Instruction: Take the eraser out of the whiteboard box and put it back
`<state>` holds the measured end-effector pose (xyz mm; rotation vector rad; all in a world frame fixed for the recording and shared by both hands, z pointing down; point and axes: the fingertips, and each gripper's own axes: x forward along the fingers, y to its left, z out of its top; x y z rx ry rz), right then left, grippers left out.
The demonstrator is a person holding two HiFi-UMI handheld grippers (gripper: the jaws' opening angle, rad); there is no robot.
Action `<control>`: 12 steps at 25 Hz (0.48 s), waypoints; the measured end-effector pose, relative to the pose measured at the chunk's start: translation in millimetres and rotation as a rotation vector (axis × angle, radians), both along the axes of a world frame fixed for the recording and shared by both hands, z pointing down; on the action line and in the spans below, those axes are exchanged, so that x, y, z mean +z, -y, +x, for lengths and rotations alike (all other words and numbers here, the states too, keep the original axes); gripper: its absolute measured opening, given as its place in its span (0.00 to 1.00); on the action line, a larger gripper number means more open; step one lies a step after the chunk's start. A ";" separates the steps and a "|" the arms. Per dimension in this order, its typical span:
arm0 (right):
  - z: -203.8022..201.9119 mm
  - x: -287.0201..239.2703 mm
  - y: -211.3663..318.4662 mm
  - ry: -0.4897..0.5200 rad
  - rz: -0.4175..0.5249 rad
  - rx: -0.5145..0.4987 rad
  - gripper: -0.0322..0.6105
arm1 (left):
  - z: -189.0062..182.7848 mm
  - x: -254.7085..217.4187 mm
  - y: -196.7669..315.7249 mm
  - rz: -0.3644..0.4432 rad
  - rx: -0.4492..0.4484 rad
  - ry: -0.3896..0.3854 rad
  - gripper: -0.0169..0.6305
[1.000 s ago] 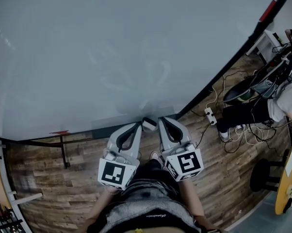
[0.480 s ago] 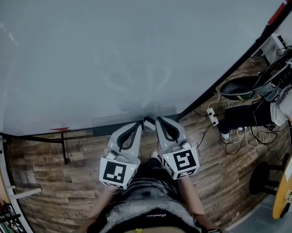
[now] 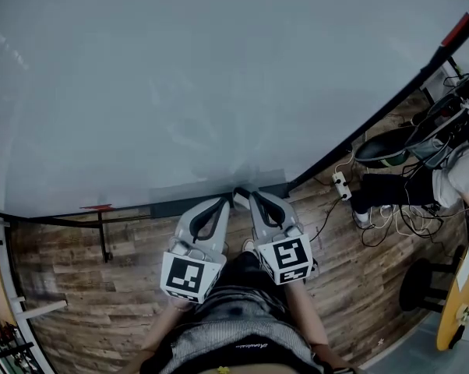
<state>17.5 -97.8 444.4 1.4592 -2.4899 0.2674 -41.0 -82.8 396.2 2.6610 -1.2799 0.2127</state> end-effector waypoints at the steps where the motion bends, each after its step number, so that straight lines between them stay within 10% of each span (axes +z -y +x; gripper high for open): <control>1: 1.4 2.9 -0.1 -0.006 -0.009 -0.002 0.05 | 1.7 0.0 0.0 -0.003 0.002 -0.002 0.03; 12: 3.5 40.1 2.9 -0.028 -0.091 -0.009 0.05 | 3.9 14.2 4.0 -0.054 0.023 -0.008 0.03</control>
